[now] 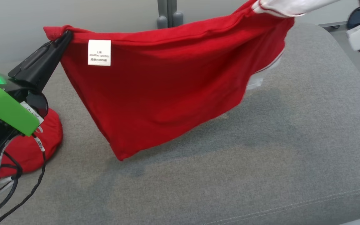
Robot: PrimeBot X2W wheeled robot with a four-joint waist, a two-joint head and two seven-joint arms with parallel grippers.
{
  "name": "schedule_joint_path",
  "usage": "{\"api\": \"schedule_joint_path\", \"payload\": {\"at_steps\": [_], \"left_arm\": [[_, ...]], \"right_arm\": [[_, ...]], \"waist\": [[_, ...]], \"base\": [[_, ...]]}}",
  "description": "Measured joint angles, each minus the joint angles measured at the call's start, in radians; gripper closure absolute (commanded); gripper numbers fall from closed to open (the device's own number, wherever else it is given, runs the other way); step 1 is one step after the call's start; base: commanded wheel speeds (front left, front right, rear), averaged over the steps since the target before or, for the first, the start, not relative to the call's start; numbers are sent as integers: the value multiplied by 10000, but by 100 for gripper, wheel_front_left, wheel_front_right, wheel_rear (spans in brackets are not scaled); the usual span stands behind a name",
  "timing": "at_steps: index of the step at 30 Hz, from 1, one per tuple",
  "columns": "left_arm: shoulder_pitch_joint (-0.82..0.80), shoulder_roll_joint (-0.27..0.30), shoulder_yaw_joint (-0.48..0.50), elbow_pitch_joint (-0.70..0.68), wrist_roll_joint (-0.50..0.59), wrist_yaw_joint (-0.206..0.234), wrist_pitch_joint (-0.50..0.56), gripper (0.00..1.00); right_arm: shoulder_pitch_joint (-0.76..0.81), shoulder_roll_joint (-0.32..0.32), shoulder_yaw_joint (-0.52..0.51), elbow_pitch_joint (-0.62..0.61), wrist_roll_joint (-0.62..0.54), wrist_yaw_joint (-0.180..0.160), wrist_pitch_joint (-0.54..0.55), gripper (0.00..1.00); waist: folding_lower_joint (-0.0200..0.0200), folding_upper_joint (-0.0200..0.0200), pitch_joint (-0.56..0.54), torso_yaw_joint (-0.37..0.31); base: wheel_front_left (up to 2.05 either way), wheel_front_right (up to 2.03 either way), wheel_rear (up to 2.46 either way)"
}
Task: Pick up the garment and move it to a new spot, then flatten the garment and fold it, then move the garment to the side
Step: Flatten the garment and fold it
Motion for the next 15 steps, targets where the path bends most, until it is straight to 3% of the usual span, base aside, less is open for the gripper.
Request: {"api": "schedule_joint_path", "payload": {"at_steps": [3,6,11,15], "left_arm": [[167,33,44,-341,-215,297,282,100],[593,-86,13,-510,-633,748,502,100],[1452,-754,-612,-318,-731,1271,546,100],[2044,-1124,-1356,153,-25,1313,222,100]], "right_arm": [[268,-489,-763,-443,311,0,339,100],[921,-550,-978,-529,665,-25,788,100],[2562,326,-416,-59,982,-209,1009,100],[3817,1170,127,518,884,-441,662,100]], "waist": [[0,0,38,-188],[0,0,226,-297],[0,0,738,-424],[0,0,1219,-500]], "base": [[0,0,0],[0,0,0],[0,0,0],[0,0,0]]}}
